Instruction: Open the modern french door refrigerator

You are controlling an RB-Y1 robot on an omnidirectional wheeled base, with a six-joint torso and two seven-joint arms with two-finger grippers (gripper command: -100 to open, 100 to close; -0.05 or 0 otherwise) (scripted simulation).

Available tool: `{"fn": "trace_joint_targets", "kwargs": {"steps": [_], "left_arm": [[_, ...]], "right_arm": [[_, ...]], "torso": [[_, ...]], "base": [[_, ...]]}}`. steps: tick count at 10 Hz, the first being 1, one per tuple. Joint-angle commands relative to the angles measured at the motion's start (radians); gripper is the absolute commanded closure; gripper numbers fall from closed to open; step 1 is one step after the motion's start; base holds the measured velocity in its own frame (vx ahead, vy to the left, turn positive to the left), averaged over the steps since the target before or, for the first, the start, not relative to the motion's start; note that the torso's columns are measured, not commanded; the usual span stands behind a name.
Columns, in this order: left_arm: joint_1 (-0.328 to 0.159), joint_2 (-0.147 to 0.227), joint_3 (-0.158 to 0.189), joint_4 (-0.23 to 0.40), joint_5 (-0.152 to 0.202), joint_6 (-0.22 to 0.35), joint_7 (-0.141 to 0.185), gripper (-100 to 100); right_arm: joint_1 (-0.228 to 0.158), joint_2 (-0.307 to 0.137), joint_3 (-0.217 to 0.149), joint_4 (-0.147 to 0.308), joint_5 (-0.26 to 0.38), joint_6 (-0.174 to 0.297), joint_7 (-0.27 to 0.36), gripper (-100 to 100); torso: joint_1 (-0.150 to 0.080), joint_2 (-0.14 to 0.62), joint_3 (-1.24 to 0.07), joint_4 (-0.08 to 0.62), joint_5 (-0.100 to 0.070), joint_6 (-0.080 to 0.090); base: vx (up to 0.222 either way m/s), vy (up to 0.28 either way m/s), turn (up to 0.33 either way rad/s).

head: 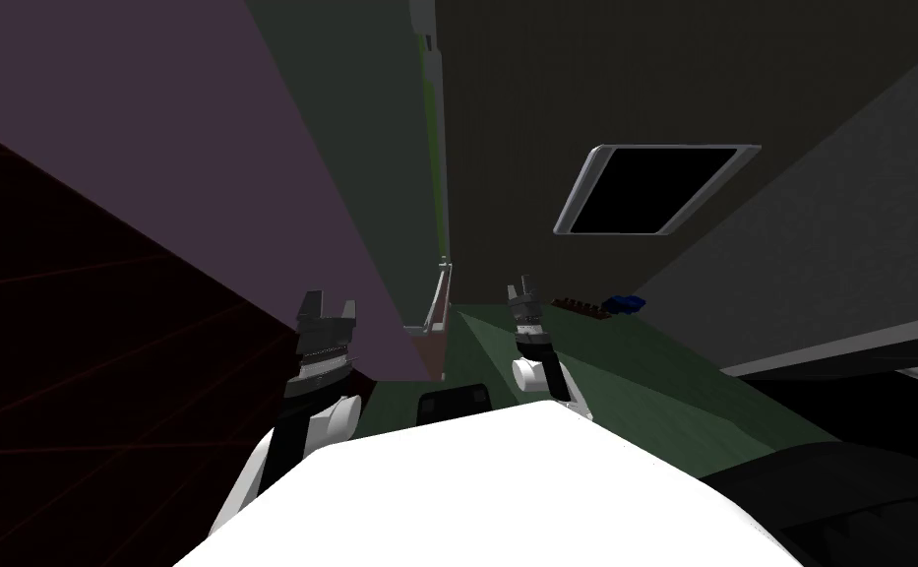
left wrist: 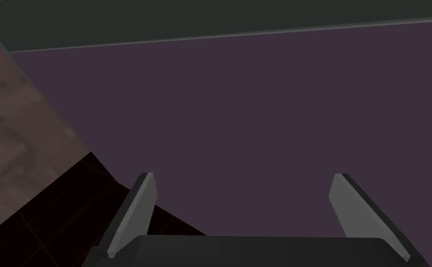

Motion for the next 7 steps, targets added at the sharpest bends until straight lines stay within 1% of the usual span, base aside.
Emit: {"fn": "trace_joint_targets", "kwargs": {"steps": [1, 3, 7], "left_arm": [[0.000, 0.000, 0.000, 0.000, 0.000, 0.000, 0.000, 0], [0.000, 0.000, 0.000, 0.000, 0.000, 0.000, 0.000, 0], [0.000, 0.000, 0.000, 0.000, 0.000, 0.000, 0.000, 0]], "right_arm": [[0.000, 0.000, 0.000, 0.000, 0.000, 0.000, 0.000, 0], [0.000, 0.000, 0.000, 0.000, 0.000, 0.000, 0.000, 0], [0.000, 0.000, 0.000, 0.000, 0.000, 0.000, 0.000, 0]], "torso": [[0.000, 0.040, -0.082, 0.041, 0.000, 0.000], [0.000, 0.175, -0.351, 0.176, 0.000, 0.000], [0.000, 0.470, -0.939, 0.470, 0.000, 0.000]], "base": [[0.000, 0.000, 0.000], [0.000, 0.000, 0.000], [0.000, 0.000, 0.000]]}}
